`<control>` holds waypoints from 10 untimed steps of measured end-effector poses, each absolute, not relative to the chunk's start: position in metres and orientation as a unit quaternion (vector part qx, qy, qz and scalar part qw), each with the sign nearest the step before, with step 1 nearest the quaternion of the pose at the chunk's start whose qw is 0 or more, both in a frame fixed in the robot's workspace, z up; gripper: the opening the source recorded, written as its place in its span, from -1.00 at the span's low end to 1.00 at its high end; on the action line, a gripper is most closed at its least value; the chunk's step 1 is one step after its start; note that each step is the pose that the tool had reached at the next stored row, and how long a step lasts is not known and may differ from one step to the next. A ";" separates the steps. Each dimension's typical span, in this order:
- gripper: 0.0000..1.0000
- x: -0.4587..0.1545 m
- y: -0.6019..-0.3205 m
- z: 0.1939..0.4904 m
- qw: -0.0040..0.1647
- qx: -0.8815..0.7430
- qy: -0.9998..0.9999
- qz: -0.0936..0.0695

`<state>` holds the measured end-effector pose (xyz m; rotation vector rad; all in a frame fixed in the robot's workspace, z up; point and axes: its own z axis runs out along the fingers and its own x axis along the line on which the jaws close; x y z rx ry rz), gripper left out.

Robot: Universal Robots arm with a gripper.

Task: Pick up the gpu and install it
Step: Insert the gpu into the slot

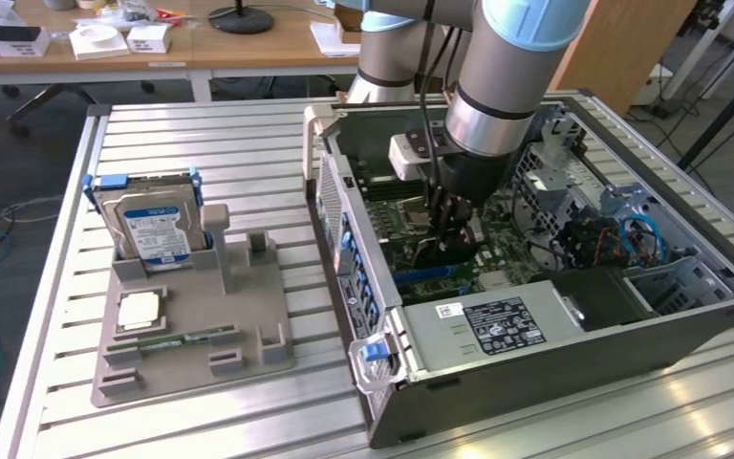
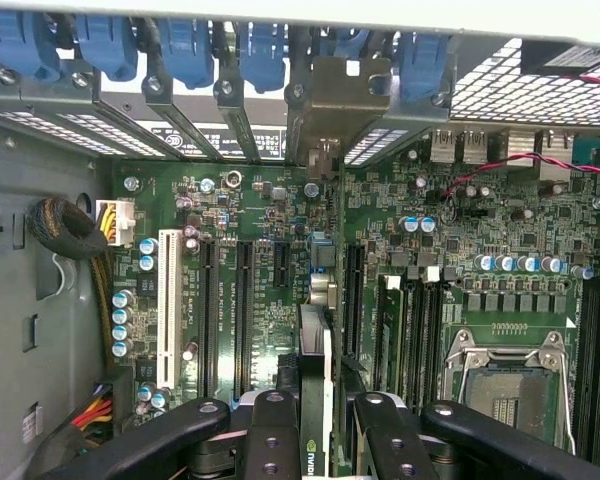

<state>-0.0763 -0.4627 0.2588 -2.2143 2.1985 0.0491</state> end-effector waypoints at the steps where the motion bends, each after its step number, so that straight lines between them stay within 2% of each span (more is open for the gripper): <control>1: -0.48 -0.076 -0.463 0.259 0.010 -0.710 0.704 0.016; 10: -0.48 -0.077 -0.463 0.258 0.011 -0.710 0.704 0.015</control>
